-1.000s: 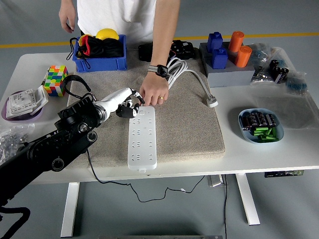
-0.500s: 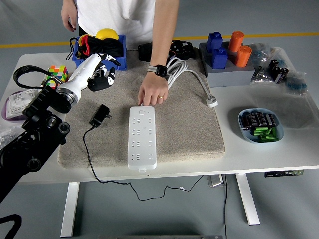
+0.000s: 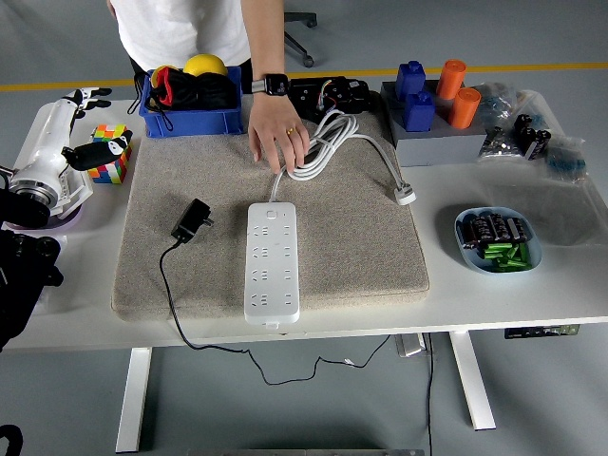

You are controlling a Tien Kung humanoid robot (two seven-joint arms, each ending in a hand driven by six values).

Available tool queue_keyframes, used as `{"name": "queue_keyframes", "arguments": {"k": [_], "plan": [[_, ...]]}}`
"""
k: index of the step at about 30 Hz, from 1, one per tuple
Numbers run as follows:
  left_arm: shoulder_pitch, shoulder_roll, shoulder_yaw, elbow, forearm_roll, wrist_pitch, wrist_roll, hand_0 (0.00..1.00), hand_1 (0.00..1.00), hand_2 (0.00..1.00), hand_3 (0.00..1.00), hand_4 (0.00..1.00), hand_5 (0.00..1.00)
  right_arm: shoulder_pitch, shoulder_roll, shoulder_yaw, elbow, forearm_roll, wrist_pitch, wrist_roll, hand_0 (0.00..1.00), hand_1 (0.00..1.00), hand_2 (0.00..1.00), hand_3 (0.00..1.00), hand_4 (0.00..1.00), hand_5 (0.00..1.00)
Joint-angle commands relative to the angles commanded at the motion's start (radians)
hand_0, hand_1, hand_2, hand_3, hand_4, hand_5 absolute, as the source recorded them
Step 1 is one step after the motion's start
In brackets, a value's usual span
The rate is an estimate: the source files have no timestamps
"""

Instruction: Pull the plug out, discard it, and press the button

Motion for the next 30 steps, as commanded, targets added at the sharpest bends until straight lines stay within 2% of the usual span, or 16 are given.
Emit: {"name": "queue_keyframes", "arguments": {"k": [3, 4, 13, 30], "plan": [[0.006, -0.001, -0.02, 0.001, 0.005, -0.004, 0.003, 0.914, 0.943, 0.866, 0.868, 0.763, 0.328, 0.002, 0.0, 0.0, 0.0, 0.002, 0.0, 0.002, 0.74, 0.658, 0.641, 0.611, 0.66, 0.47], [0.008, -0.001, -0.023, 0.002, 0.005, -0.007, 0.005, 0.926, 0.953, 0.878, 0.877, 0.774, 0.4, 0.002, 0.001, -0.001, 0.0, 0.003, 0.0, 0.002, 0.74, 0.658, 0.641, 0.61, 0.66, 0.471], [0.014, 0.001, -0.034, -0.003, 0.004, -0.013, 0.008, 0.929, 0.949, 0.872, 0.882, 0.777, 0.415, 0.001, -0.001, -0.003, 0.0, 0.001, 0.001, -0.003, 0.74, 0.659, 0.641, 0.61, 0.66, 0.47], [0.012, 0.006, -0.025, -0.012, -0.005, 0.001, -0.011, 0.928, 0.927, 0.856, 0.862, 0.768, 0.423, 0.005, -0.006, -0.019, 0.0, 0.006, -0.002, -0.004, 0.74, 0.659, 0.64, 0.61, 0.66, 0.471]]}}
